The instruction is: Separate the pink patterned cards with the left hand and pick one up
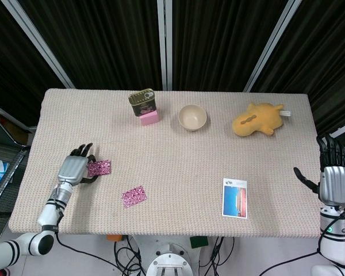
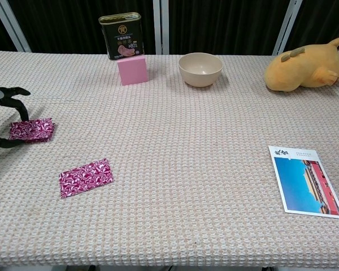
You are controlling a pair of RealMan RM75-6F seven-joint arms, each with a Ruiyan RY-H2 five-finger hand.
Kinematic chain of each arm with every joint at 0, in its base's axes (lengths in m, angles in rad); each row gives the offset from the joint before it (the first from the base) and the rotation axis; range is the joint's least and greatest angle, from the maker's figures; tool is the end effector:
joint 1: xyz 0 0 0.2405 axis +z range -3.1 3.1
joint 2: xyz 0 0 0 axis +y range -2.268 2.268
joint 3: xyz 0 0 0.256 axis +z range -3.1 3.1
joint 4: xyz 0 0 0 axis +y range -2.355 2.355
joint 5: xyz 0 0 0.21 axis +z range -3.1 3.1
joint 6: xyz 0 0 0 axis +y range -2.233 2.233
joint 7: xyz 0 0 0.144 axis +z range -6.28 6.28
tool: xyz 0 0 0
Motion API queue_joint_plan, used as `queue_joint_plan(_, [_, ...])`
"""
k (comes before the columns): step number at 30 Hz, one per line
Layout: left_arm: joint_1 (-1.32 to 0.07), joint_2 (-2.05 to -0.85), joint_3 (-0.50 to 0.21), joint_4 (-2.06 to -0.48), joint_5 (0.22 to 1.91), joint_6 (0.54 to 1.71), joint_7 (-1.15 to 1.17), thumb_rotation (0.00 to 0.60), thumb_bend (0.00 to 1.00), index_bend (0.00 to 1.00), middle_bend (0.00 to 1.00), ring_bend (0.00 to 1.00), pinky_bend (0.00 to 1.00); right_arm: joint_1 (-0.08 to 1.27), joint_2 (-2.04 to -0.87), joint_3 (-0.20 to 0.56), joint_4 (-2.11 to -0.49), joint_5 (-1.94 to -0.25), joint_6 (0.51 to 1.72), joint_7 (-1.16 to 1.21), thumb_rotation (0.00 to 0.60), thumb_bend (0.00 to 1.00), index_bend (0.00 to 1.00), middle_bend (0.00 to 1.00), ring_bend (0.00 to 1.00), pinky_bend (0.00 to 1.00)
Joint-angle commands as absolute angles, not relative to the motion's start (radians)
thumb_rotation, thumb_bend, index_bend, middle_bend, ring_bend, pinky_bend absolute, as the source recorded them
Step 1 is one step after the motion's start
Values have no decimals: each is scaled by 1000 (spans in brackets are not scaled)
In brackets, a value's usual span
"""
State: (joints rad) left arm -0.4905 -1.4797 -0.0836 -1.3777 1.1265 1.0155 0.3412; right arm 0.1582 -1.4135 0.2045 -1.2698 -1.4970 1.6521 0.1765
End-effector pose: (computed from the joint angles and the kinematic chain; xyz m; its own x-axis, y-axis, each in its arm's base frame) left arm -0.2768 0.2982 0.0142 0.5247 0.3163 0.7904 0.8494 -0.1327 -0.5107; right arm -0.3126 -0.2301 0.1400 0.2269 0.3311 0.9159 -0.9621 -0.0701 0.2636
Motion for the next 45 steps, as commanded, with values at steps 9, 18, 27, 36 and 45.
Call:
queue_joint_plan(9, [-502, -1483, -74, -1363, 1137, 1014, 377, 458, 222, 381, 6, 0, 147, 157, -1411, 204, -1274, -1490, 1646, 172, 600, 431, 0, 0, 0, 0])
queue_joint_plan(18, [-507, -1477, -75, -1373, 1124, 1002, 390, 462, 222, 365, 6, 0, 147, 157, -1415, 202, -1267, -1487, 1640, 174, 600, 430, 0, 0, 0, 0])
queue_joint_plan(27, [-507, -1484, -71, -1367, 1120, 999, 388, 459, 222, 345, 6, 0, 147, 158, -1414, 200, -1264, -1492, 1639, 180, 600, 391, 0, 0, 0, 0])
queue_joint_plan(36, [-505, -1485, -70, -1363, 1115, 1004, 393, 461, 222, 280, 6, 0, 147, 157, -1415, 199, -1262, -1488, 1634, 182, 600, 392, 0, 0, 0, 0])
queue_joint_plan(45, [-503, -1485, -68, -1370, 1117, 1012, 400, 458, 222, 275, 6, 0, 147, 157, -1415, 199, -1261, -1488, 1636, 182, 600, 393, 0, 0, 0, 0])
